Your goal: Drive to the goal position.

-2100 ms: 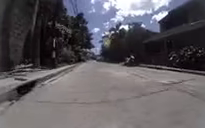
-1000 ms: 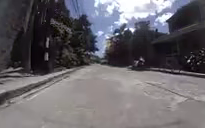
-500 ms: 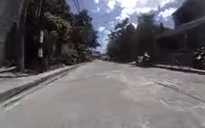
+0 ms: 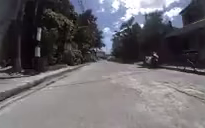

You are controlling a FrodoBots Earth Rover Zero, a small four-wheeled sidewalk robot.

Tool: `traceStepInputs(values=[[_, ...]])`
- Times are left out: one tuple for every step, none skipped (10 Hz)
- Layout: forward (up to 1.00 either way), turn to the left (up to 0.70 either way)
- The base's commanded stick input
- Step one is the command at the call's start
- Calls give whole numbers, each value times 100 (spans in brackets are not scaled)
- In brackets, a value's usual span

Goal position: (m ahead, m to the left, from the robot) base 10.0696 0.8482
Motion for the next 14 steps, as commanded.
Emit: traceStepInputs(values=[[100,9],[100,12],[100,10],[100,8],[100,19],[100,16],[100,13],[100,16],[100,17],[100,10],[100,6],[100,14],[100,0],[100,0]])
